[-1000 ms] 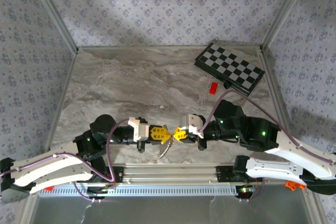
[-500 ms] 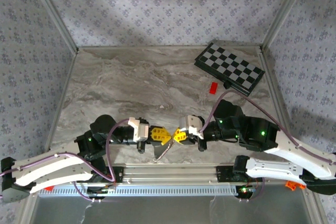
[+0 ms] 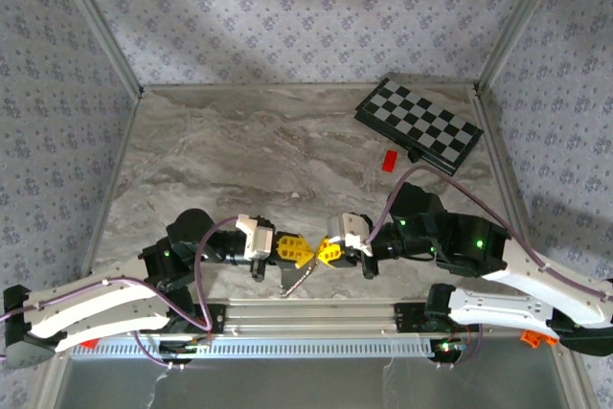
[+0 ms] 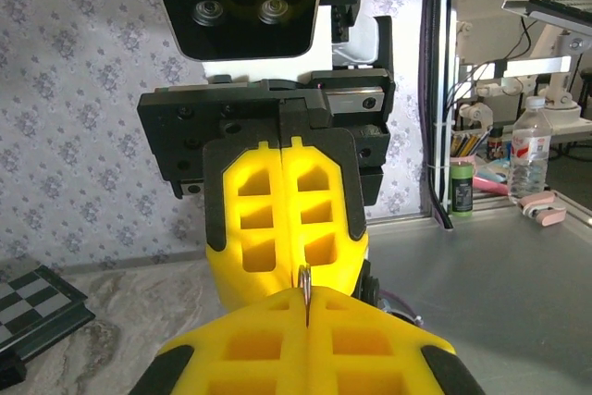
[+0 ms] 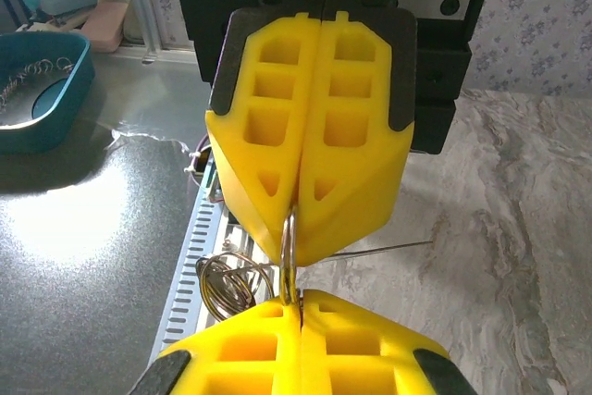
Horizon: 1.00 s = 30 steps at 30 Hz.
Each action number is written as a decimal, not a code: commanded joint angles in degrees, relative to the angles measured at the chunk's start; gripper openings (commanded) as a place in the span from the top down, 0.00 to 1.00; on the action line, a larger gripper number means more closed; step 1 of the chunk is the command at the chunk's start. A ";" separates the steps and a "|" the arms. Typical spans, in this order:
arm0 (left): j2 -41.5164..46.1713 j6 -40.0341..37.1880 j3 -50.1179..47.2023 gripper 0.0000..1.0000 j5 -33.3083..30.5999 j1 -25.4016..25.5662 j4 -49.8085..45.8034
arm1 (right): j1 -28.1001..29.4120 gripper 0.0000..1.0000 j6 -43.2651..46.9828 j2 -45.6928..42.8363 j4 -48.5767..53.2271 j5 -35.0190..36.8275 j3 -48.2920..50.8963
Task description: Put the keys on the keyring
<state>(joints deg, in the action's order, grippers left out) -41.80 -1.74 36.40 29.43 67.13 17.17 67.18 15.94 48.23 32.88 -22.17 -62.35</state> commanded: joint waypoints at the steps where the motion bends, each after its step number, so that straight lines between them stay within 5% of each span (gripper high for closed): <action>1: -0.21 1.25 2.34 1.00 2.64 0.00 4.48 | 0.17 0.94 0.36 -0.74 -1.66 -1.13 0.65; 5: -0.20 1.36 2.46 1.00 2.83 0.01 4.83 | 0.14 0.87 0.50 -1.27 -1.84 -1.17 0.59; 27: -0.40 2.59 3.13 1.00 6.15 -0.03 6.69 | -0.33 0.86 1.24 -1.57 -2.67 -2.26 1.41; 30: -0.40 2.98 3.01 1.00 6.73 0.00 7.59 | -0.38 0.92 1.28 -1.72 -2.89 -2.26 1.61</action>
<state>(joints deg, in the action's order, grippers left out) -42.54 0.16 36.47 33.34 67.13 19.92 67.11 16.71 46.65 31.22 -23.92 -61.12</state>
